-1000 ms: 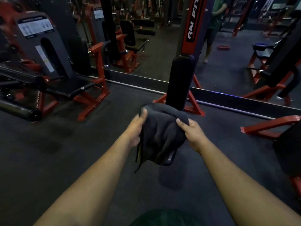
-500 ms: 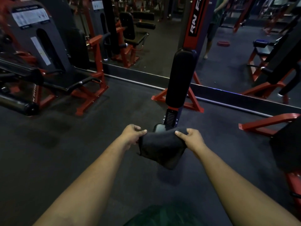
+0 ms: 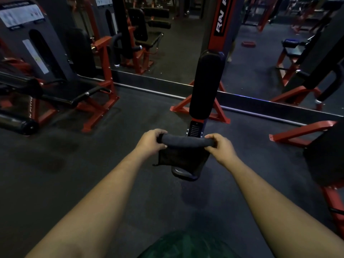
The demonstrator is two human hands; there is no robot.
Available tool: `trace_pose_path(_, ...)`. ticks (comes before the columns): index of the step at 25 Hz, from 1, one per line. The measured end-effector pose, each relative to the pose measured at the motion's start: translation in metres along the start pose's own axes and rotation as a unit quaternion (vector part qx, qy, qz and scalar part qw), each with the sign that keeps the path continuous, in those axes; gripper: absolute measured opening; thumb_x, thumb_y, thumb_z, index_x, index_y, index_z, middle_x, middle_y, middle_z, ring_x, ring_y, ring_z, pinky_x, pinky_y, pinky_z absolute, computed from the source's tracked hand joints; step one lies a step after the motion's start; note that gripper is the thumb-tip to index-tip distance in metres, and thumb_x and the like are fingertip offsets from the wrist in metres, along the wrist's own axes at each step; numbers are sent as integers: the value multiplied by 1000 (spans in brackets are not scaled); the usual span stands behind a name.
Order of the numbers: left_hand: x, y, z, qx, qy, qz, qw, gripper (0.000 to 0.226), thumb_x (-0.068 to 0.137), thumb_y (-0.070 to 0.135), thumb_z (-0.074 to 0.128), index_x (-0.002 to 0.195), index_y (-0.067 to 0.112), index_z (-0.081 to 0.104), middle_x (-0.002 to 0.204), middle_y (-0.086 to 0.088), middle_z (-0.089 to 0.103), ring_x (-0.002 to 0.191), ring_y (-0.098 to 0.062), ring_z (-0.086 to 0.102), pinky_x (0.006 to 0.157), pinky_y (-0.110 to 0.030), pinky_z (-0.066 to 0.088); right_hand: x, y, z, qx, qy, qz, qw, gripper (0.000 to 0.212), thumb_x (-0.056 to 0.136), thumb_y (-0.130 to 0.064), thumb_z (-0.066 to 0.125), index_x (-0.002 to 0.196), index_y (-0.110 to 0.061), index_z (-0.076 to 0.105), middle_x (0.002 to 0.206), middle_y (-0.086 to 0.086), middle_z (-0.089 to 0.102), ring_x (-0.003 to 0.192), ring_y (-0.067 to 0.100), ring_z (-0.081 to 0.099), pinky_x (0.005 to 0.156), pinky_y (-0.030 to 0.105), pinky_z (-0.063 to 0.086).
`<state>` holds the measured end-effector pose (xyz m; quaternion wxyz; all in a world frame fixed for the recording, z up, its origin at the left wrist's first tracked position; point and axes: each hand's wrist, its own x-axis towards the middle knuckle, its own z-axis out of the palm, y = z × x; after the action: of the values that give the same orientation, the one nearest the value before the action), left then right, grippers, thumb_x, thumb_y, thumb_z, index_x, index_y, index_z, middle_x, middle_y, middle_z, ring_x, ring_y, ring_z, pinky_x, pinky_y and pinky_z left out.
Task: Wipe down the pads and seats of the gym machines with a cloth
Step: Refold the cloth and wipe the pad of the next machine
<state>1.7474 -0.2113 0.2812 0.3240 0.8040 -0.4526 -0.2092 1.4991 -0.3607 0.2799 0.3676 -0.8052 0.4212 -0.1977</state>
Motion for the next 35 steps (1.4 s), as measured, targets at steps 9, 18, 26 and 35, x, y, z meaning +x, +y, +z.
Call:
trace_pose_path(9,17,-11,-18,-319,-25,11,947,15,89,33,71,96,22,64,99,1,70,95,-12,65,88,-33,52,12,-41,15,322,75,51,942,32,87,-29,75,110,-11,63,112,7,69,105,24,66,97,47,52)
trace_pose_path(18,37,-43,61,-327,-37,-131,935,24,100,31,62,118,16,59,114,-6,69,99,-19,65,77,-30,55,-2,9,52,355,45,173,918,37,77,-7,85,111,-7,69,104,9,77,101,26,73,92,45,58)
trace_pose_path(26,110,-77,169,-38,-251,-114,961,67,98,47,60,152,14,41,147,-3,54,135,-21,52,108,-29,41,67,145,81,113,58,235,964,25,88,-10,73,111,-15,67,103,-3,67,102,21,64,81,32,49)
trace_pose_path(35,227,-164,307,130,-273,-108,947,72,98,52,54,156,13,33,161,-11,35,149,-27,30,121,-37,27,165,285,163,-57,89,225,969,52,82,3,62,128,-22,63,125,8,57,102,31,63,85,41,54)
